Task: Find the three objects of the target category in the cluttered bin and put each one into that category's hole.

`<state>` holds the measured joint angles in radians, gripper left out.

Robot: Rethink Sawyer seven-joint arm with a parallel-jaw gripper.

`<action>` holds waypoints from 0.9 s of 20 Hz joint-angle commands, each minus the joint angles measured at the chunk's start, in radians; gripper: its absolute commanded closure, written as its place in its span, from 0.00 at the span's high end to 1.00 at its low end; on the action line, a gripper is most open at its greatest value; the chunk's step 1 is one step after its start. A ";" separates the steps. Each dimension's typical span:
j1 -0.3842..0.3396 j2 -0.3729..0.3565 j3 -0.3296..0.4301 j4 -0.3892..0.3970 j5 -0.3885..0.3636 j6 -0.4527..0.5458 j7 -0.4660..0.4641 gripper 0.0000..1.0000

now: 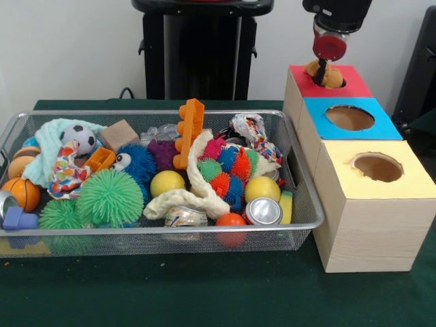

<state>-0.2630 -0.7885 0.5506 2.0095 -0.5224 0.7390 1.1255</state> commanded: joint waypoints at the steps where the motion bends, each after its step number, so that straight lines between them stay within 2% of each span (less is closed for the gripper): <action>1: -0.013 0.028 -0.046 -0.006 0.022 -0.042 0.162 1.00; 9: -0.020 0.016 -0.042 -0.014 0.039 -0.027 0.154 1.00; 13: -0.064 -0.064 0.004 -0.006 0.128 0.065 0.103 1.00; 18: -0.076 -0.106 0.019 -0.020 0.193 0.147 0.059 1.00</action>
<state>-0.2998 -0.8418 0.5461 2.0121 -0.3983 0.7531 1.1255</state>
